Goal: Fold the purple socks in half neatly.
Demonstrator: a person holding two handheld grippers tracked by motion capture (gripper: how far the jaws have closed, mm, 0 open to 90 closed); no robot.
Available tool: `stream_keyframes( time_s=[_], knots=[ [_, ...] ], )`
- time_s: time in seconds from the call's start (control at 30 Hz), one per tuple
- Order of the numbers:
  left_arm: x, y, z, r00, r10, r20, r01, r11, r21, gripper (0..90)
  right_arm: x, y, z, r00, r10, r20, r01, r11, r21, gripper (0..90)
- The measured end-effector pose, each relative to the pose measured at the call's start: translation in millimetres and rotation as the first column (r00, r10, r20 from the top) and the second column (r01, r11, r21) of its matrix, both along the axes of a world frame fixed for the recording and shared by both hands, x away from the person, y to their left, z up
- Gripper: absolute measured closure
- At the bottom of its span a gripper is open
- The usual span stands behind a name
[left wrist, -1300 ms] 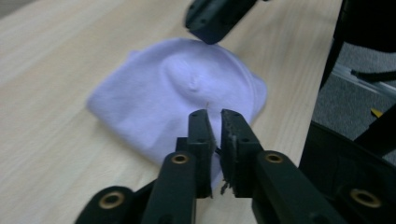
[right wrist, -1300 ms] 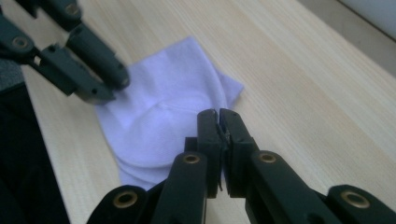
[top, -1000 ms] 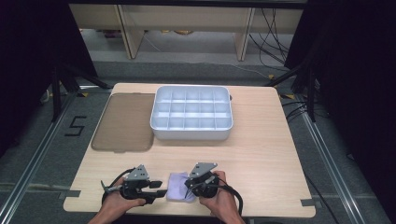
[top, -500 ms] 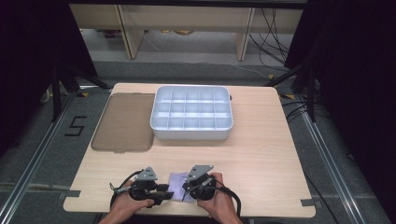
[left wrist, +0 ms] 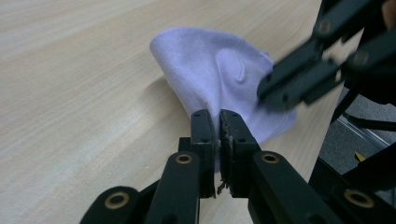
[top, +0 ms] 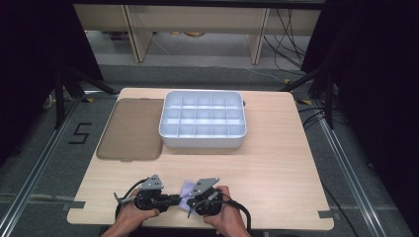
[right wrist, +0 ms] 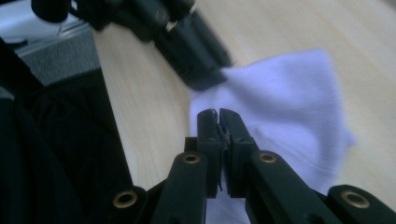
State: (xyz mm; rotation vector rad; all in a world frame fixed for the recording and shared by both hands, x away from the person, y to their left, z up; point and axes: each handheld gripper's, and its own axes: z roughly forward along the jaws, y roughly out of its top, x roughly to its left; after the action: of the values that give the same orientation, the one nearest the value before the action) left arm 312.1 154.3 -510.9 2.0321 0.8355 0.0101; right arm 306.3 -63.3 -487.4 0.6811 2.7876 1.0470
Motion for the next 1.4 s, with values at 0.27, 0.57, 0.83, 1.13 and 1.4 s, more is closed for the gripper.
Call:
stream_keyframes(
  time_s=[0.27, 0.57, 0.83, 1.13, 1.4],
  knots=[
    [-2.5, -3.8, 2.5, 0.999, -0.025, 0.037, 0.024, 0.9992, 0.031, 83.7, 9.7, 5.5, -0.4, 0.9992, -0.022, 0.034, 0.022, 1.0, -0.006, 88.9],
    [-3.2, -7.8, 4.0, 0.9974, -0.04, 0.06, 0.037, 0.9981, 0.05, 83.8, 42.8, -5.9, -4.5, 0.9866, -0.107, 0.123, 0.116, 0.991, -0.072, 90.0],
    [-3.7, -6.7, 4.6, 0.9967, -0.043, 0.069, 0.04, 0.9983, 0.043, 83.8, 42.9, -16.6, 7.9, 0.9803, -0.135, 0.144, 0.139, 0.99, -0.019, 90.0],
    [-5.4, -3.9, 6.9, 0.996, -0.039, 0.08, 0.035, 0.9982, 0.049, 83.7, 20.4, -35.7, 17.3, 0.9874, -0.13, 0.09, 0.128, 0.991, 0.021, 89.3],
    [-4.6, -1.2, 8.3, 0.996, -0.031, 0.084, 0.027, 0.9987, 0.044, 83.5, 13.0, -39.0, 11.1, 0.9913, -0.117, 0.061, 0.117, 0.993, 0.003, 89.0]
  ],
)
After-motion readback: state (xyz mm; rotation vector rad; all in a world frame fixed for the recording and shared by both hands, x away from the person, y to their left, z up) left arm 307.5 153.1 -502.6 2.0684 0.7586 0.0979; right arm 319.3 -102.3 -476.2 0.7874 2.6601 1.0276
